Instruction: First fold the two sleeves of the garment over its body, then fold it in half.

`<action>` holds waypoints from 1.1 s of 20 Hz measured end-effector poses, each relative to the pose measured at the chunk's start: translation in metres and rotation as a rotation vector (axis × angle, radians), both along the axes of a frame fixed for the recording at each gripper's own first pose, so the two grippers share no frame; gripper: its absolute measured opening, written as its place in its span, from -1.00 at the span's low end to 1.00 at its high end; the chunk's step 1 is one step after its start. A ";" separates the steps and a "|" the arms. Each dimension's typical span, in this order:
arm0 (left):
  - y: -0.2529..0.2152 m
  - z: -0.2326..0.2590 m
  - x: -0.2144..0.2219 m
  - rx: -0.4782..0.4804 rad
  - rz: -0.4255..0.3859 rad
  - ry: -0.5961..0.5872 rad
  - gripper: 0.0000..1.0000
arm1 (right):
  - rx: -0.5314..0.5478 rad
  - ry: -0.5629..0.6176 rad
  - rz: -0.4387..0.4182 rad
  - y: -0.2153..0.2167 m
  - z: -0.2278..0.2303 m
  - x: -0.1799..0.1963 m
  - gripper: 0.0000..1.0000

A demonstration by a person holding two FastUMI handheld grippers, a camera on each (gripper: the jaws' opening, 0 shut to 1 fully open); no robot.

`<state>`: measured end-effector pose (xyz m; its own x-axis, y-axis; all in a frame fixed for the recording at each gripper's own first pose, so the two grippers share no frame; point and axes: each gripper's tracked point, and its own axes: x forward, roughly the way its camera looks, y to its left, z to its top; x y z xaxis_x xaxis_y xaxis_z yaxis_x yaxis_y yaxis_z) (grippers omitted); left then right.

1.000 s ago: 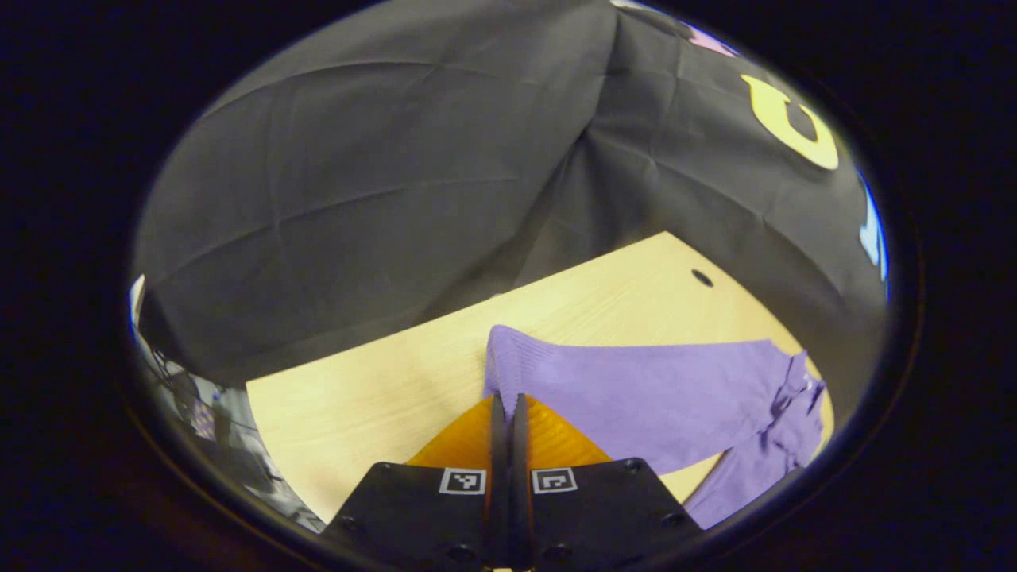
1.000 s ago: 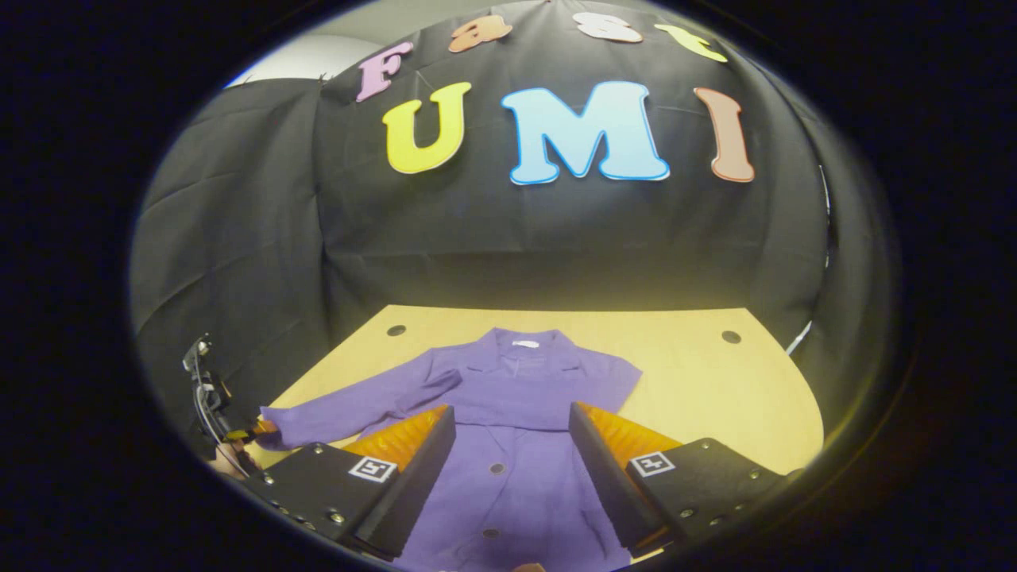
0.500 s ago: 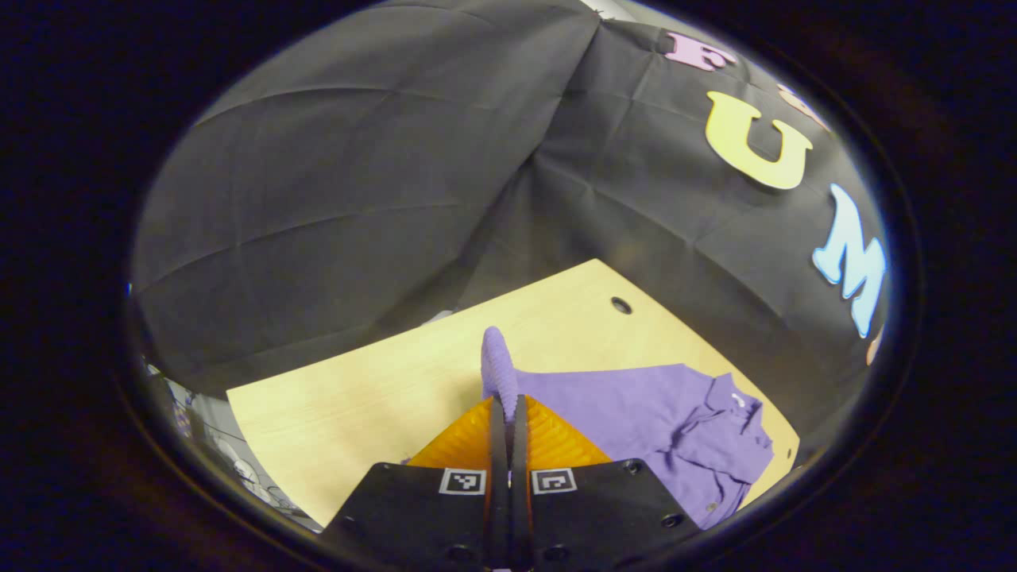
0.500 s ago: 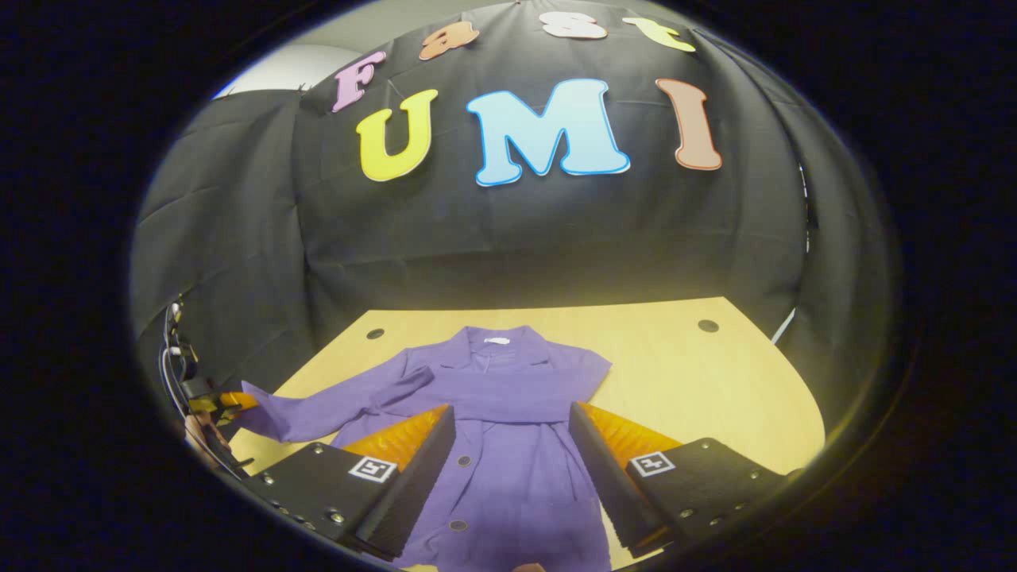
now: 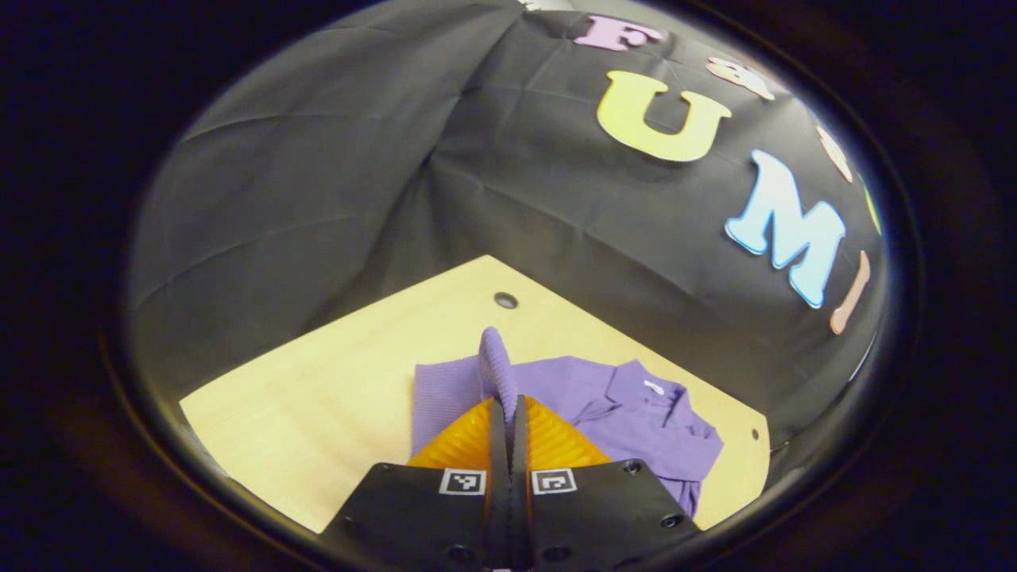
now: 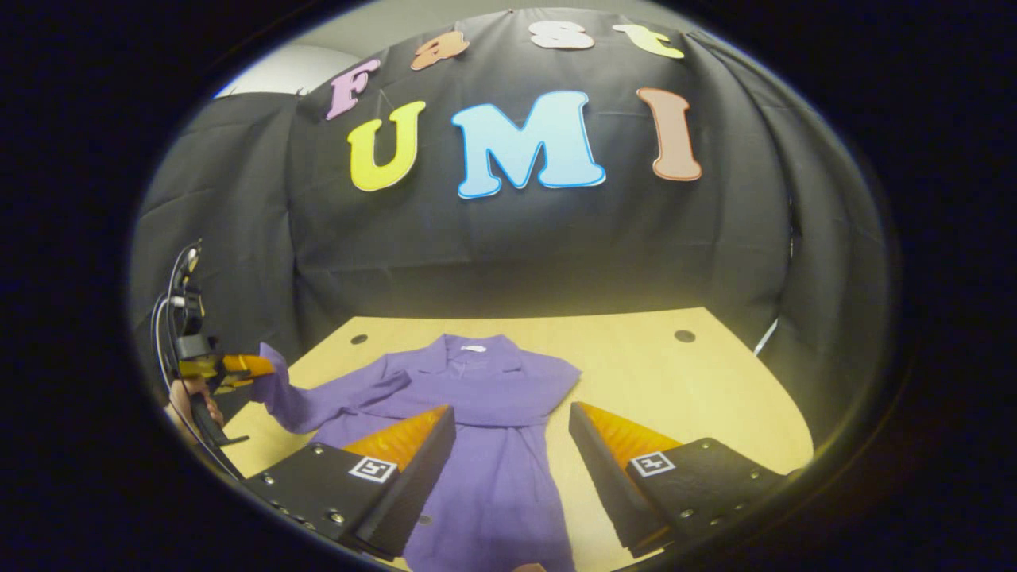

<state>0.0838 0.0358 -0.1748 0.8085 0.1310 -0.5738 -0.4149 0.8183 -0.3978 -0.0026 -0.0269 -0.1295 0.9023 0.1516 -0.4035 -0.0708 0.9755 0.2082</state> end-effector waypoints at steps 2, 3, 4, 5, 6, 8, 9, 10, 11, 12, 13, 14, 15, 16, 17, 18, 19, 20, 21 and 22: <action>-0.026 0.005 0.019 0.004 -0.053 -0.014 -0.87 | -0.021 -0.002 -0.003 -0.009 -0.003 -0.003 0.83; -0.038 0.009 0.028 0.009 -0.076 -0.022 -0.87 | -0.026 -0.001 -0.007 -0.014 -0.003 -0.005 0.82; -0.054 0.014 0.039 0.013 -0.104 -0.033 -0.86 | -0.027 0.003 -0.011 -0.018 -0.005 -0.005 0.82; -0.069 0.018 0.047 0.011 -0.129 -0.042 -0.87 | -0.025 0.009 -0.014 -0.022 -0.007 -0.005 0.82; -0.082 0.019 0.054 0.006 -0.149 -0.048 -0.87 | -0.021 0.016 -0.020 -0.026 -0.010 -0.005 0.82; -0.112 0.021 0.071 -0.005 -0.195 -0.062 -0.87 | -0.014 0.026 -0.031 -0.037 -0.012 -0.007 0.82; -0.126 0.023 0.078 0.001 -0.216 -0.069 -0.87 | -0.017 0.030 -0.037 -0.043 -0.013 -0.008 0.82; -0.141 0.025 0.085 0.001 -0.236 -0.075 -0.87 | -0.024 0.032 -0.042 -0.050 -0.013 -0.008 0.82; -0.157 0.027 0.093 -0.019 -0.253 -0.087 -0.87 | -0.034 0.034 -0.047 -0.058 -0.015 -0.009 0.82; -0.172 0.031 0.101 -0.042 -0.264 -0.105 -0.87 | -0.043 0.038 -0.051 -0.064 -0.016 -0.009 0.76; -0.186 0.032 0.107 -0.050 -0.278 -0.108 -0.87 | -0.048 0.043 -0.056 -0.071 -0.019 -0.010 0.82; -0.201 0.031 0.112 -0.045 -0.296 -0.109 -0.87 | -0.050 0.048 -0.063 -0.078 -0.021 -0.010 0.76; -0.214 0.029 0.116 -0.039 -0.316 -0.106 -0.87 | -0.049 0.052 -0.072 -0.085 -0.022 -0.011 0.76; -0.230 0.025 0.121 -0.037 -0.343 -0.099 -0.87 | -0.045 0.055 -0.082 -0.090 -0.024 -0.011 0.76; -0.242 0.021 0.124 -0.033 -0.364 -0.092 -0.87 | -0.040 0.058 -0.091 -0.094 -0.025 -0.011 0.82; -0.255 0.016 0.125 -0.026 -0.389 -0.081 -0.87 | -0.037 0.061 -0.097 -0.098 -0.028 -0.012 0.82; -0.265 0.013 0.126 -0.021 -0.408 -0.073 -0.87 | -0.037 0.064 -0.102 -0.101 -0.029 -0.012 0.82; -0.276 0.004 0.127 -0.016 -0.428 -0.062 -0.88 | -0.039 0.067 -0.104 -0.104 -0.031 -0.013 0.82; -0.286 -0.002 0.128 -0.016 -0.448 -0.049 -0.87 | -0.041 0.069 -0.105 -0.106 -0.032 -0.014 0.82; -0.296 -0.006 0.129 -0.014 -0.465 -0.040 -0.87 | -0.041 0.071 -0.106 -0.107 -0.034 -0.014 0.82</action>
<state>0.2125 -0.2603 -0.1807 0.8012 -0.2582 -0.5398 0.0107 0.9082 -0.4184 -0.0169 -0.1335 -0.1640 0.8814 0.0387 -0.4707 0.0467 0.9846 0.1684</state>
